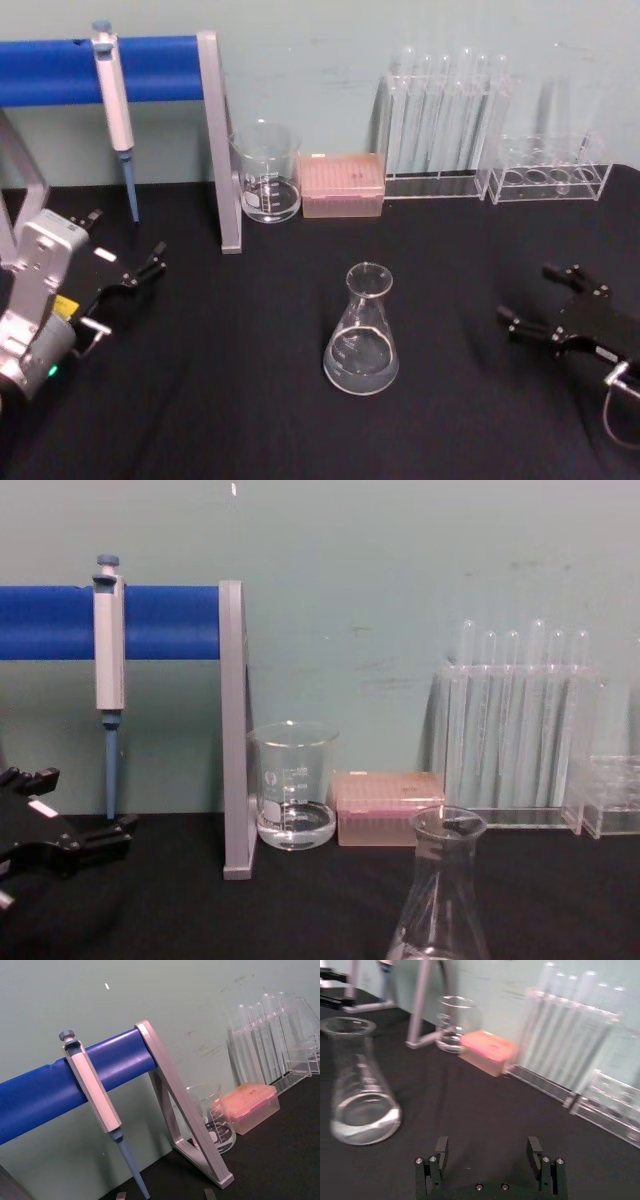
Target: Grasp the erlenmeyer flask with one hand, shake it three times, then place it back.
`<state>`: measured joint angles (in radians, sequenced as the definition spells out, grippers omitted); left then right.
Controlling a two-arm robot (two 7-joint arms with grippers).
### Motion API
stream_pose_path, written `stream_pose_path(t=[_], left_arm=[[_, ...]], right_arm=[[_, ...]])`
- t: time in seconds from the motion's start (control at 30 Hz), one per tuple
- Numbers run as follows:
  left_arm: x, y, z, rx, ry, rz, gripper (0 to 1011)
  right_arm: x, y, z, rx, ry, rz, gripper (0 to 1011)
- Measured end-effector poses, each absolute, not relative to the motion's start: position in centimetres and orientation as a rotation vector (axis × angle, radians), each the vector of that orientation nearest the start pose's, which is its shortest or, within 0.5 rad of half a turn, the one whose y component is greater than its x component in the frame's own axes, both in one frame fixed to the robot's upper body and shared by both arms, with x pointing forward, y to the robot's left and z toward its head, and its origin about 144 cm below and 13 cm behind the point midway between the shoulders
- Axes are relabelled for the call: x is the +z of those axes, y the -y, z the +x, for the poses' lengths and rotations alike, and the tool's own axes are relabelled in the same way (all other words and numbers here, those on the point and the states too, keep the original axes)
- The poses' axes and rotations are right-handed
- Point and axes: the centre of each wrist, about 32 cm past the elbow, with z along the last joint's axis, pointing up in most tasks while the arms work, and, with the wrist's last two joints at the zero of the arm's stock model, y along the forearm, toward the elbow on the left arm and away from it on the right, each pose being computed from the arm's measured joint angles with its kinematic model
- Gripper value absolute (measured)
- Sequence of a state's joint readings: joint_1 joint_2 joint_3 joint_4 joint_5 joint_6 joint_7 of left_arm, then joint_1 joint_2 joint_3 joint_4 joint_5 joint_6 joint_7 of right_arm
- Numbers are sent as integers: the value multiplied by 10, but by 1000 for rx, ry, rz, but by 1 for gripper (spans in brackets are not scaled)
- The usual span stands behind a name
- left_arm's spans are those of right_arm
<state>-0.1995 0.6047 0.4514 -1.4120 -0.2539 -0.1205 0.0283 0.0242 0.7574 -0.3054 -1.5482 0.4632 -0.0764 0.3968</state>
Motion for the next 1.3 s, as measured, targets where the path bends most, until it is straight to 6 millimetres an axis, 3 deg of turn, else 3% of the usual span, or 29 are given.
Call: stream_pose_path(t=[0.33,1.3], left_arm=[[1140,-310,489,1248,285,304,1001],[1140,-310,489,1248,285,304,1001]], right_arm=[[1157,356,459,-782,60,-263,1003],[1154,325,511,-442,20,-131,1003]])
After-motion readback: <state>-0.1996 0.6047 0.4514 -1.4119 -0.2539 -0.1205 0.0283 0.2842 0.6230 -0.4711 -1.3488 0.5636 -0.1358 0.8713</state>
